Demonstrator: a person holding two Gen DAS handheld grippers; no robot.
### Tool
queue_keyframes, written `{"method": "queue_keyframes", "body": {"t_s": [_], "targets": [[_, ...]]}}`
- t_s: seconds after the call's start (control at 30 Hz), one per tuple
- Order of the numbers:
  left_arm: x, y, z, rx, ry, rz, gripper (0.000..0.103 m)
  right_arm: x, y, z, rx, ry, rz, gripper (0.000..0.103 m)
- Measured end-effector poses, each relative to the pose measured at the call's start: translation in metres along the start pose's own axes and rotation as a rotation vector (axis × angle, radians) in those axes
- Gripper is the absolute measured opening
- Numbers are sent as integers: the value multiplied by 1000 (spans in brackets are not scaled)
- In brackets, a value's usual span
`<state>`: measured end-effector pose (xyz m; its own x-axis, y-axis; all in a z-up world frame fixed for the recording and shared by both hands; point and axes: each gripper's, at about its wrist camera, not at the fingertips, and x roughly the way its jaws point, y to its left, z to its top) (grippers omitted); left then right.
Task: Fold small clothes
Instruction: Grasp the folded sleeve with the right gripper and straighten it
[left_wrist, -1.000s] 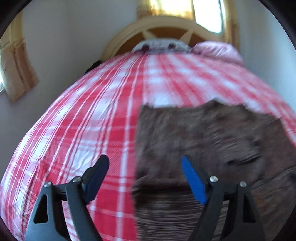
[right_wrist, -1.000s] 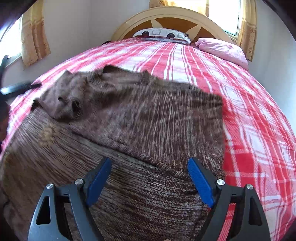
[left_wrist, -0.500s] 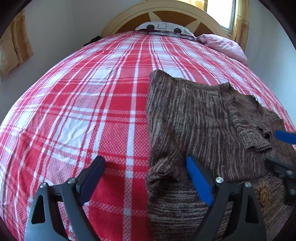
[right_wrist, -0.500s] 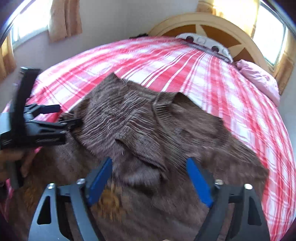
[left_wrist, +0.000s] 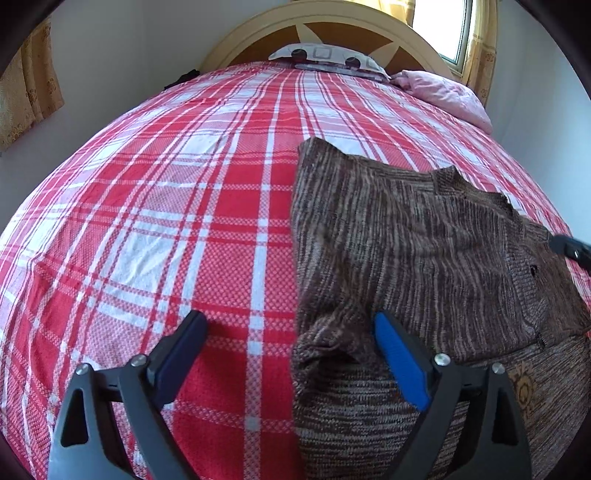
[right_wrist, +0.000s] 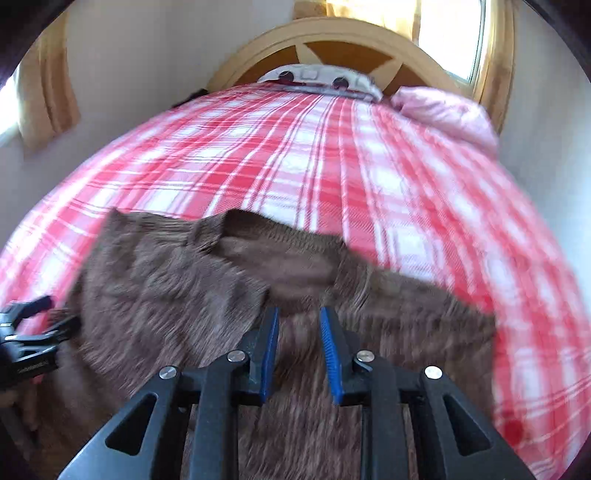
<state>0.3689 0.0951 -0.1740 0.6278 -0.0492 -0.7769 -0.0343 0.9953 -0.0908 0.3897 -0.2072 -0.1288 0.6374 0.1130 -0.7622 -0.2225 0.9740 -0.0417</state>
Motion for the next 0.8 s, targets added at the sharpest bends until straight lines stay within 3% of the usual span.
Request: {"method": "queue_keyframes", "body": {"t_s": [0.13,0.2,0.3,0.4,0.5,0.6,0.73,0.77,0.8], "targets": [[0,0,0,-1,-1,-1,95,-10,6,-24,52,32,200,25],[-1,0,0,-2,-2,-3,95,-5,23,-37,26,67,247,25],[-2,1,-1,-5,-2,-7,95,15,44,-50,-36,123,236,25],[-4,5,-1,-17,-8,-34,96,12,48,-54,-50,92,252,8],[-7,10,-3,-34,-10,-87,99,-7,50,-53,-84,39,230,7],[-7,4,-5,-8,2,-69,99,-20,48,-53,-120,17,175,7],[-6,0,-6,13,12,-66,102,-1,41,-64,-126,111,175,8],[-6,0,-6,13,21,-66,102,-2,40,-66,-138,102,165,9],[-6,0,-8,16,26,-62,103,-5,40,-69,-151,75,149,18]]}}
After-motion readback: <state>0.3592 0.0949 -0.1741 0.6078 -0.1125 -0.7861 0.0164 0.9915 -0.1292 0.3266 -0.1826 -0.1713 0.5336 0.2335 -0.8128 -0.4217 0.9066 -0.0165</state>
